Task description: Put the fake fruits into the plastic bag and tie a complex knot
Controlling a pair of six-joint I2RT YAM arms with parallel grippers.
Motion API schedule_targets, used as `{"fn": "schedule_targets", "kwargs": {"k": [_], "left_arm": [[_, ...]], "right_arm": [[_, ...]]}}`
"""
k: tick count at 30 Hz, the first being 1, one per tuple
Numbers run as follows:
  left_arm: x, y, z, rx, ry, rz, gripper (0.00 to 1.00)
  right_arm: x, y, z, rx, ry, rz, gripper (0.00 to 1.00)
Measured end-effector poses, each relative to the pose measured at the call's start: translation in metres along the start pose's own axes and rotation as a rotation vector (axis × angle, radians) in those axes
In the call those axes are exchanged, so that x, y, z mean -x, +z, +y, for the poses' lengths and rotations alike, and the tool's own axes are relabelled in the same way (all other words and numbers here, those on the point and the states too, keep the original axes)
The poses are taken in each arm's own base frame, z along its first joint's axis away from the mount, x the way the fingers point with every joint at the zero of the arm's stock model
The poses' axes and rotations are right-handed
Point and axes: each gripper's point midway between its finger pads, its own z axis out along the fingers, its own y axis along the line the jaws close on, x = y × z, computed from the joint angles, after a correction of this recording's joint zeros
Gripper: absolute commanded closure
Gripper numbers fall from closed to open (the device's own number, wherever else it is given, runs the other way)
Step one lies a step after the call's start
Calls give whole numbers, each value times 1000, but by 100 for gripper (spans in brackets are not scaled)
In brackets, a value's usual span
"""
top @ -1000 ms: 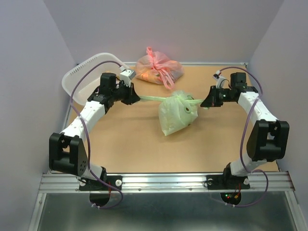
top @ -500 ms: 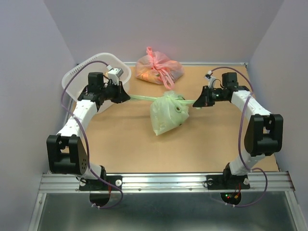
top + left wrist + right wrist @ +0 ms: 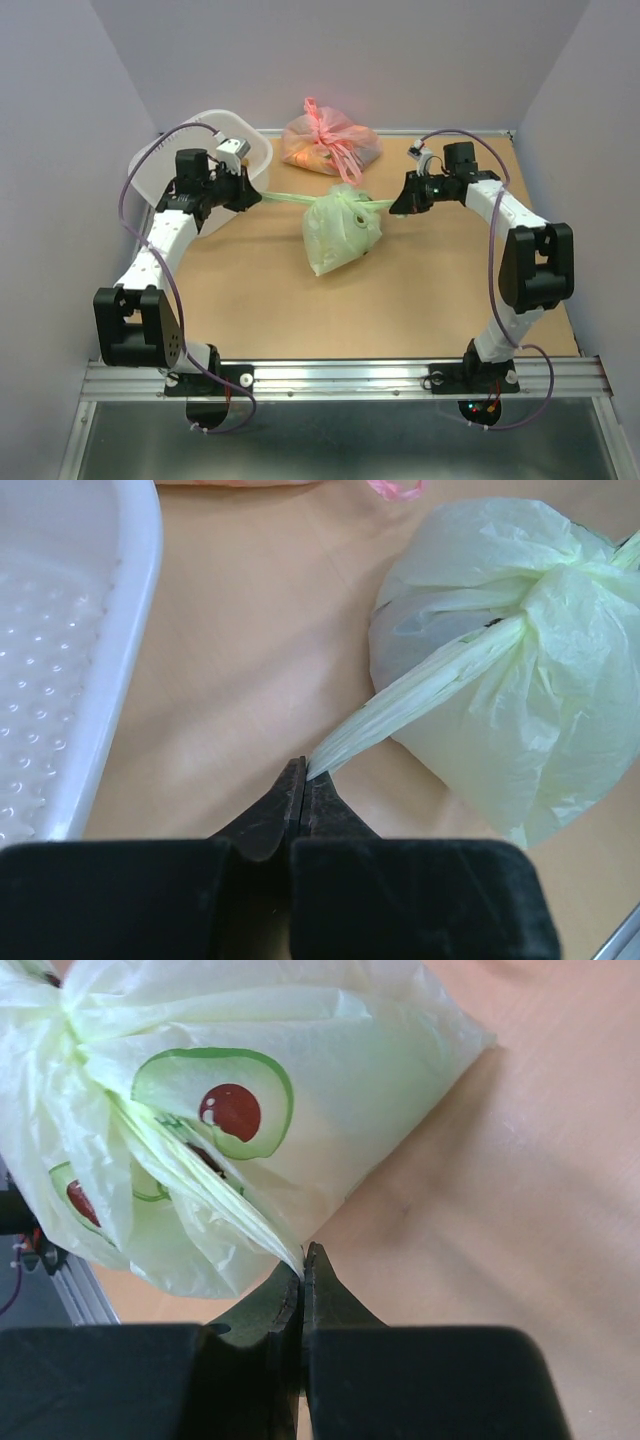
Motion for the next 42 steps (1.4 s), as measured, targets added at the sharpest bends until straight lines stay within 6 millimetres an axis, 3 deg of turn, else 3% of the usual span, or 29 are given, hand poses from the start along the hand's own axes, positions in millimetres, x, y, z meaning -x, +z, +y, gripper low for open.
{"fn": "schedule_targets", "kwargs": {"k": [5, 10, 12, 13, 14, 16, 17, 18, 20, 21, 22, 23, 28, 33, 37, 42], "left_arm": [[-16, 14, -8, 41, 91, 51, 100], [-28, 27, -30, 26, 168, 90, 90], [-31, 32, -35, 23, 183, 97, 78], [-32, 34, -35, 23, 185, 101, 72], [-33, 36, -35, 21, 190, 105, 56], [-38, 41, -35, 18, 192, 120, 44], [-42, 44, -34, 17, 187, 132, 38], [-44, 46, -33, 15, 180, 142, 24], [-47, 48, -32, 14, 174, 165, 20], [-43, 48, -31, 15, 176, 173, 17], [-38, 46, -32, 17, 178, 180, 5], [-34, 46, -32, 19, 181, 180, 3], [38, 24, -40, 52, 271, 89, 1], [86, -2, -44, 111, 321, 34, 1], [107, -14, -48, 134, 310, 0, 1], [102, -4, -44, 138, 256, 14, 1]], "right_arm": [[-25, 23, -19, -59, 20, 88, 100], [-29, 22, -26, -121, 12, 108, 96], [-29, 20, -28, -139, 7, 109, 84], [-29, 19, -28, -143, 2, 107, 66], [-28, 17, -28, -153, 1, 107, 58], [-27, 14, -27, -161, -9, 105, 34], [-26, 12, -26, -166, -15, 102, 30], [-25, 10, -25, -168, -23, 102, 25], [-22, 5, -22, -176, -35, 94, 13], [-21, 2, -20, -177, -39, 92, 10], [-20, -1, -18, -180, -44, 91, 0], [-19, -3, -16, -184, -47, 88, 0], [-3, -32, 5, -207, -83, 48, 0], [44, -58, 29, -218, -140, -59, 0], [66, -65, 40, -208, -108, -113, 0], [58, -43, 31, -157, 33, -76, 0]]}}
